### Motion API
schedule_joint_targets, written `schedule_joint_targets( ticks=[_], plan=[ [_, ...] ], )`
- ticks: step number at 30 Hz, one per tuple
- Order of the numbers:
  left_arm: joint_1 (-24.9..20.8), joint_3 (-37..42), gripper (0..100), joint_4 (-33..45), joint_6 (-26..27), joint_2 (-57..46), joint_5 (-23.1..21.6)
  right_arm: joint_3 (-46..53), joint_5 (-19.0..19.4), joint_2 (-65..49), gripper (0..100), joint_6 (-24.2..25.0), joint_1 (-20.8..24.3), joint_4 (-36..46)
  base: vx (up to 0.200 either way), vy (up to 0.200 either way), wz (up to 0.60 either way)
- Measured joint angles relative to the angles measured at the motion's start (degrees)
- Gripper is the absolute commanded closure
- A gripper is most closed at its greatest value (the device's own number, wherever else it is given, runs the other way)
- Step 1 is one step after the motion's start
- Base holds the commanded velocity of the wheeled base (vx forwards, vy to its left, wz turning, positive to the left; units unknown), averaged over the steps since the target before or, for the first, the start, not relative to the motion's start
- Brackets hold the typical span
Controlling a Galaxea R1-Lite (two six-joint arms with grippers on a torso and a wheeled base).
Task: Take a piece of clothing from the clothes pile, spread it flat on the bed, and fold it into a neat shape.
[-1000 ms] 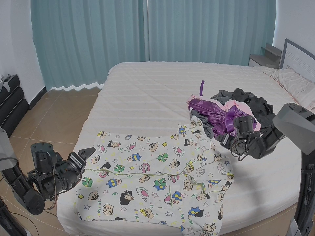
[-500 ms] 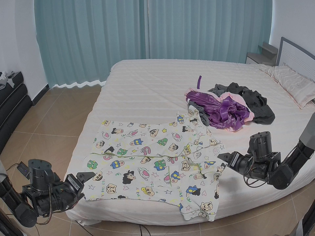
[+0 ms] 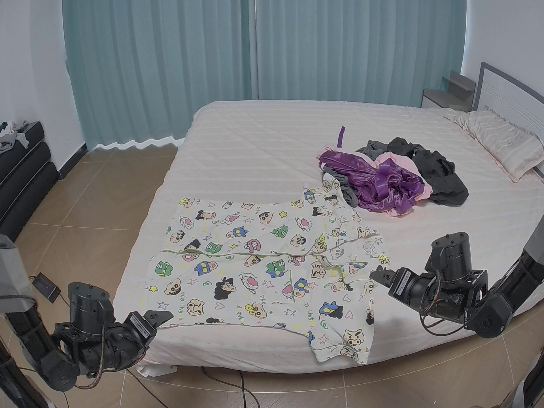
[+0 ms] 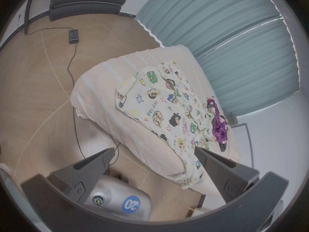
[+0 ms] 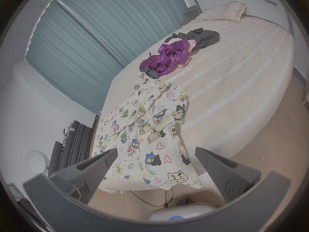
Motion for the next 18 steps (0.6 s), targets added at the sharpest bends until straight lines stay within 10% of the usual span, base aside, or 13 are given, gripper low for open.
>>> schedule_joint_targets(
  ticks=[18],
  plan=[
    [-0.3,-4.95,0,-18.4,5.12,25.36,10.01,0.33,0.24,2.23,0,2.18,0.13,-4.77,0.0,0.0,0.0]
  ],
)
